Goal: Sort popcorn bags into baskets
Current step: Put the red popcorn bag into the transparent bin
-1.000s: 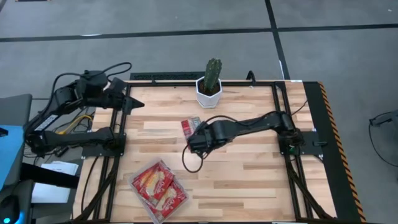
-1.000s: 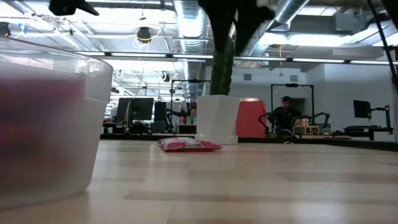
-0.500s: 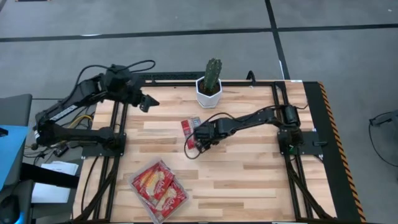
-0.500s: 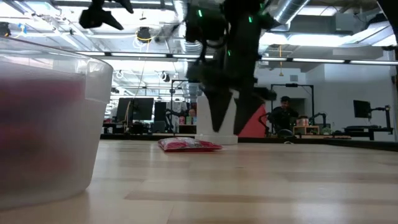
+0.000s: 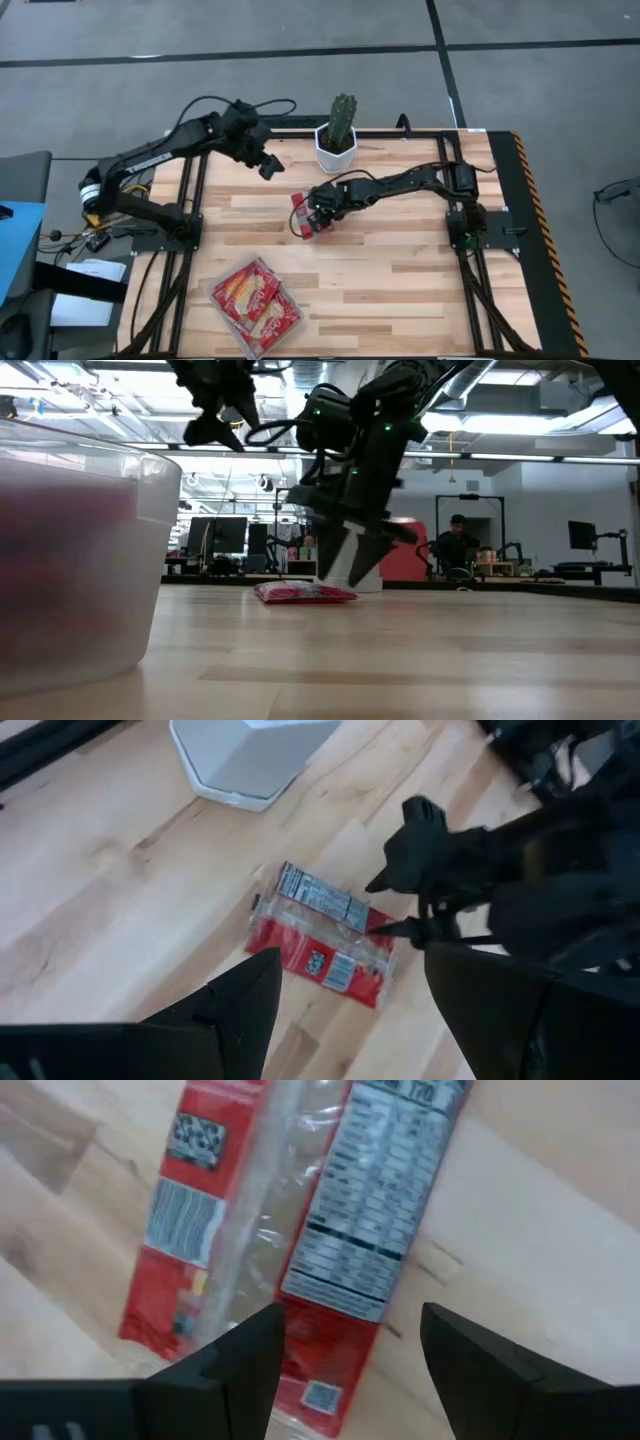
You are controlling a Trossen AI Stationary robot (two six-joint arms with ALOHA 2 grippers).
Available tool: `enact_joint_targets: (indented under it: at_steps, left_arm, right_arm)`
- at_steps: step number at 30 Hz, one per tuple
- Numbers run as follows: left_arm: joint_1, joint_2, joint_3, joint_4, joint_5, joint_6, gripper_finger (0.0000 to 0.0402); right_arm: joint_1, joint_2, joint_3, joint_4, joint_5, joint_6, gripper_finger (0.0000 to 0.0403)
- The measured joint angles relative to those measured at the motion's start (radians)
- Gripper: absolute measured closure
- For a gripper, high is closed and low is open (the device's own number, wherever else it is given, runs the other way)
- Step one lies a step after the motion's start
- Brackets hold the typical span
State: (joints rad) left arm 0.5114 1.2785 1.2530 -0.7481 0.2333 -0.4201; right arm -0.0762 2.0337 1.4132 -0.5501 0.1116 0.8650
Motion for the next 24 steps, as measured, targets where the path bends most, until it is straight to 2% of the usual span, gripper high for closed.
enact_joint_targets:
  at_steps: [6,16,20,24]
  left_arm:
    - [0.002,0.051,0.000,0.004,-0.004,0.035,0.0166]
    - [0.006,0.049,0.000,-0.002,-0.001,0.016,0.0166]
    - [0.006,0.049,0.000,-0.002,0.015,-0.015,0.0166]
    - [-0.007,0.048,0.000,-0.002,0.024,-0.047,0.0166]
  right_arm:
    - [-0.018,0.000,-0.012,0.080,0.020,-0.016,0.0148]
    - [-0.020,-0.001,-0.109,0.194,0.009,0.002,0.0151]
    - [-0.009,-0.003,-0.123,0.204,0.010,0.000,0.0193]
    - [0.002,-0.003,-0.125,0.205,0.005,-0.001,0.0278]
